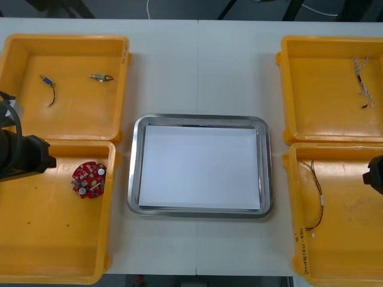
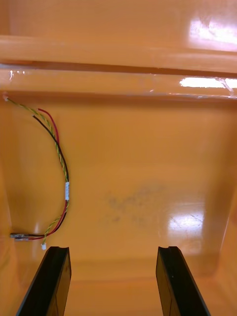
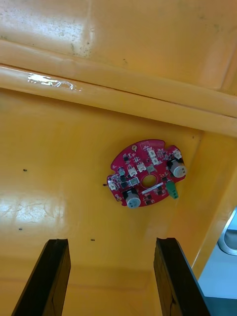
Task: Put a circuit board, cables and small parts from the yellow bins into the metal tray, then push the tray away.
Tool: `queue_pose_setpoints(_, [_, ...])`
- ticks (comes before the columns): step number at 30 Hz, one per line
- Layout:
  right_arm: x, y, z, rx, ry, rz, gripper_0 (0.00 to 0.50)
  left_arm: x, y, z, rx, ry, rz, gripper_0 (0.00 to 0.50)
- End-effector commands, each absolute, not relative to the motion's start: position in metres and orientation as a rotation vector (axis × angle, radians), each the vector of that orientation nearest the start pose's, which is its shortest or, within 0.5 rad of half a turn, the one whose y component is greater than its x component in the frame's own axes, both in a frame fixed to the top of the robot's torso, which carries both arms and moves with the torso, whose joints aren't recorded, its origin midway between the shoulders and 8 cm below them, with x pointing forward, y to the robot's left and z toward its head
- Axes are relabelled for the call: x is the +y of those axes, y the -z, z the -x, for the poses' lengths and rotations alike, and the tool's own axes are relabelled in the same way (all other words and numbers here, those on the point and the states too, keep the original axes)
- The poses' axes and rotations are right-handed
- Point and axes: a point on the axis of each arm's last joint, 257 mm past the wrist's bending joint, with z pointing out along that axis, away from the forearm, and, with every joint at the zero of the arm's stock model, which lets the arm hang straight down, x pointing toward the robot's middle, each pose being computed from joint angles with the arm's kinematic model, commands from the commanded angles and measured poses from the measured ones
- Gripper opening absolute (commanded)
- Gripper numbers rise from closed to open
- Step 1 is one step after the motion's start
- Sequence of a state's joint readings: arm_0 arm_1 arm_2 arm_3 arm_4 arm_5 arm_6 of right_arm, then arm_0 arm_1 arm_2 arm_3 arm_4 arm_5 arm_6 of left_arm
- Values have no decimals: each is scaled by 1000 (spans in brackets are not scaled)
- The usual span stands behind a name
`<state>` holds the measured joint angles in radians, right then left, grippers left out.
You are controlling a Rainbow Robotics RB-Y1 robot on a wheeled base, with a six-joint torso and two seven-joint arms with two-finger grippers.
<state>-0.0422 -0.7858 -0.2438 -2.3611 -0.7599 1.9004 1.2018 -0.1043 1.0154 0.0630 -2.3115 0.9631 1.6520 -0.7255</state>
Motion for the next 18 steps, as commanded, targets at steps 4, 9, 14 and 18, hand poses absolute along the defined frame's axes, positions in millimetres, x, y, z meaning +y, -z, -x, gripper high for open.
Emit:
queue_pose_setpoints(4, [-345,186,-328,2682,-28,-94,500,300,198,-363,2646,155,333,500])
queue_pose_setpoints(9, [-339,189,-331,2663,-42,-122,500,295,208,-363,2643,154,364,500])
queue_pose_setpoints(14, [-332,196,-337,2649,-21,-119,500,289,222,-363,2632,149,410,500])
queue_pose_setpoints(18, [-330,202,-339,2649,-2,-117,500,287,228,-362,2632,145,421,500])
